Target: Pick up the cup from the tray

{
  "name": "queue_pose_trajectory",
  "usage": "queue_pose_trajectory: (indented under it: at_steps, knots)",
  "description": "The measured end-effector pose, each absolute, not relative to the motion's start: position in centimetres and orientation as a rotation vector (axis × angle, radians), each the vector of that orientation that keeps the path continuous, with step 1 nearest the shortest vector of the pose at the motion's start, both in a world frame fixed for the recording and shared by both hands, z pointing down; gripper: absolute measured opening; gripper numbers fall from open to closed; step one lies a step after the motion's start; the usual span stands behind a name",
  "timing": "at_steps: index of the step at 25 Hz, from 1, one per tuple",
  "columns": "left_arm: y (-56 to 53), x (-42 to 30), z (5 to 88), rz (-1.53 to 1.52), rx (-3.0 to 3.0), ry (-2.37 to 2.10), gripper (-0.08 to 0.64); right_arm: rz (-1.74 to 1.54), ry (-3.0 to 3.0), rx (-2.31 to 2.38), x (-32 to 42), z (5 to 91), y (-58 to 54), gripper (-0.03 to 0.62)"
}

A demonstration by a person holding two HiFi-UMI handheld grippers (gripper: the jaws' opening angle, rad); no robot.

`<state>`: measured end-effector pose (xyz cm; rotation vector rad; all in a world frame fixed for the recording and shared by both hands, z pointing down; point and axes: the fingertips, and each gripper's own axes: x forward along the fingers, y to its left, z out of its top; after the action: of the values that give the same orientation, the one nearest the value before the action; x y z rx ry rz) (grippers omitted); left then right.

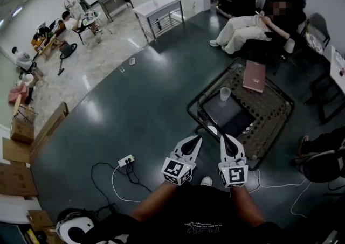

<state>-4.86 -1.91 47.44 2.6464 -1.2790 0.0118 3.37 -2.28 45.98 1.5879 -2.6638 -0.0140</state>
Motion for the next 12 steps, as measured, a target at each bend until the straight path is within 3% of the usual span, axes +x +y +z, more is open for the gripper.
queue_pose_trajectory:
  at_steps: [12]
  knots:
    - [-9.9,-8.3,47.9,0.039,2.686,-1.19,0.011,0.008,-2.594,1.664,0.2,46.5,-9.6,-0.003]
